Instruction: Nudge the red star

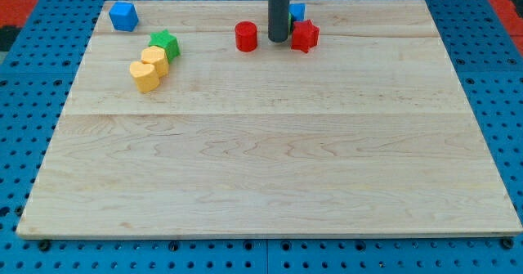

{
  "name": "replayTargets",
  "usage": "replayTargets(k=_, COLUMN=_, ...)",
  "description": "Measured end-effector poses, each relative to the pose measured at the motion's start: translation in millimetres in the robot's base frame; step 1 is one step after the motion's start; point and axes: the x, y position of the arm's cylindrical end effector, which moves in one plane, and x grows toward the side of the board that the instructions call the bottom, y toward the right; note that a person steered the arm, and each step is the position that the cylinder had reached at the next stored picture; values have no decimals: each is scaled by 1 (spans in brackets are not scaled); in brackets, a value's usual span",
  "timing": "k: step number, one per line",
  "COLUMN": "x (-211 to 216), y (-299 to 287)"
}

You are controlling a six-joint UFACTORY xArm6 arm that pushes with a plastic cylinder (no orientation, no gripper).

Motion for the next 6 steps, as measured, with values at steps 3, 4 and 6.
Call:
replayTargets(k=3, x=-24, y=-3)
replayTargets(k=4, x=-23, y=-44)
replayTargets(k=6, x=-45, y=-68)
